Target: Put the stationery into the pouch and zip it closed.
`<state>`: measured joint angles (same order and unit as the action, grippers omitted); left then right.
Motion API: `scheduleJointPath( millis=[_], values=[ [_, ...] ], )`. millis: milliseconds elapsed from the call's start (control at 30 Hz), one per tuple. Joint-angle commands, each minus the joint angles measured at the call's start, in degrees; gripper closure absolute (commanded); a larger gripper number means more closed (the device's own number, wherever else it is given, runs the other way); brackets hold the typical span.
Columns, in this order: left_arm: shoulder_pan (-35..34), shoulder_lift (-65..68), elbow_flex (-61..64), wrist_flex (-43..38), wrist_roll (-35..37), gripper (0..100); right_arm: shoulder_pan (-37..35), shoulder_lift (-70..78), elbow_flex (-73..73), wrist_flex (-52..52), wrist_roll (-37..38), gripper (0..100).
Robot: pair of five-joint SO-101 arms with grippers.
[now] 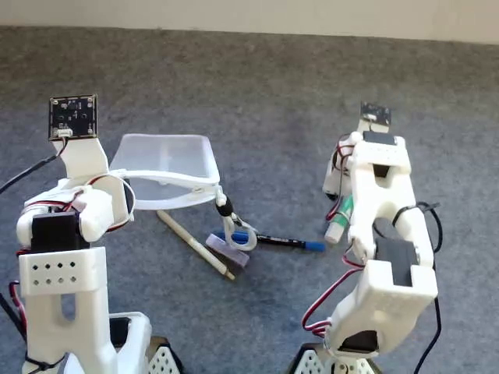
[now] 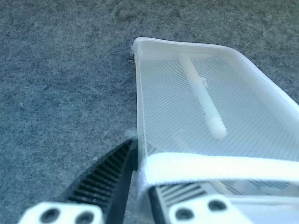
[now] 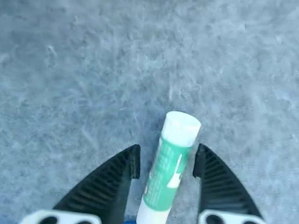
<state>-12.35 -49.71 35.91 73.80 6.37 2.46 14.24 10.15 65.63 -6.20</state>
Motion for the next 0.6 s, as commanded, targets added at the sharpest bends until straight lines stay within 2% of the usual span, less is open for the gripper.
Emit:
scheduleJointPath(
  millis=[0,167,333,567],
  values=[
    [-0.13,-1.54,-1.36,0.00,-0.44,99,0.57,2.07,-4.97,-0.13,-0.62,81.4],
    [-0.13,-1.54,-1.36,0.09,-0.44,99,0.57,7.43,-9.27,0.31,-0.62,83.4],
    [-0.13,-1.54,-1.36,0.09,-0.53,99,0.57,7.96,-10.15,0.31,-0.35,99.2],
    [-0.13,-1.54,-1.36,0.00,-0.53,99,0.57,7.78,-10.15,1.71,-0.35,99.3]
  ],
)
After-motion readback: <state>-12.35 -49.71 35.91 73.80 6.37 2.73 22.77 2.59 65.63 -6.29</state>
